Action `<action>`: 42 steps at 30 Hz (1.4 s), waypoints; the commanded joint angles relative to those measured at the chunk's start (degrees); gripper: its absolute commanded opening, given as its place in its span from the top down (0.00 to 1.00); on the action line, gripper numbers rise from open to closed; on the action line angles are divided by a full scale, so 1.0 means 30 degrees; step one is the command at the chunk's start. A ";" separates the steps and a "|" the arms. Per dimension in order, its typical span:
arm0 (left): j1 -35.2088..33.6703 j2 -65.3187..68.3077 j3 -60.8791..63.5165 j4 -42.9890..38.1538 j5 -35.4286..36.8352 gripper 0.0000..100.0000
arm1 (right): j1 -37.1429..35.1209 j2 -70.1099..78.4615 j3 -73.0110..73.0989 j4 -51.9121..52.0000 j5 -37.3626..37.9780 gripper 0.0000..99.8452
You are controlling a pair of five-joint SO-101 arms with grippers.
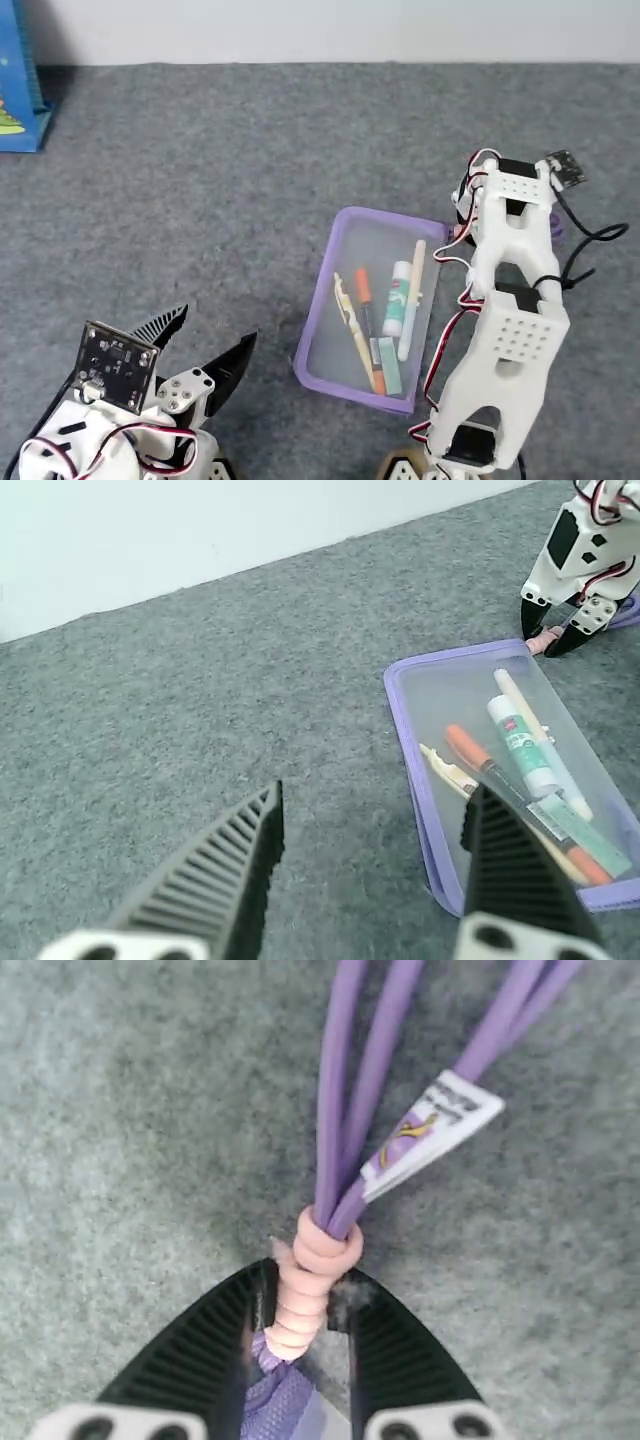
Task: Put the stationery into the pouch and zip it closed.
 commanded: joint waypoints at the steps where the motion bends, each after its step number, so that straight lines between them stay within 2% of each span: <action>1: -0.0088 -0.0059 -0.0073 -0.0293 0.0147 0.72 | -0.0103 -0.2330 -0.0674 0.0894 0.1260 0.99; 10: -0.0088 -0.0059 -0.0308 -0.0440 0.0205 0.72 | -0.1626 -0.9363 -0.0615 0.4791 0.5187 0.99; 15: -0.0088 -0.0059 -0.0630 -0.0440 0.0205 0.72 | -0.3092 -1.3084 -0.0615 0.6344 0.8234 0.99; 20: -0.0088 -0.0059 -0.0718 -0.0440 0.0147 0.72 | -0.4821 -1.6777 -0.0615 0.7868 1.0227 0.99; 32: -0.0088 -0.0059 -0.2447 -0.0176 0.0147 0.72 | -0.9509 -2.3282 -0.0586 0.7956 1.5179 0.99; 39: -0.0059 -0.0059 -0.4440 0.0908 0.0117 0.72 | -1.1678 -2.6359 -0.0586 0.8484 1.6176 0.99; 42: 0.0029 -0.0059 -0.5084 0.1377 -0.0147 0.67 | -1.2821 -2.7648 -0.0586 0.9451 1.6674 0.99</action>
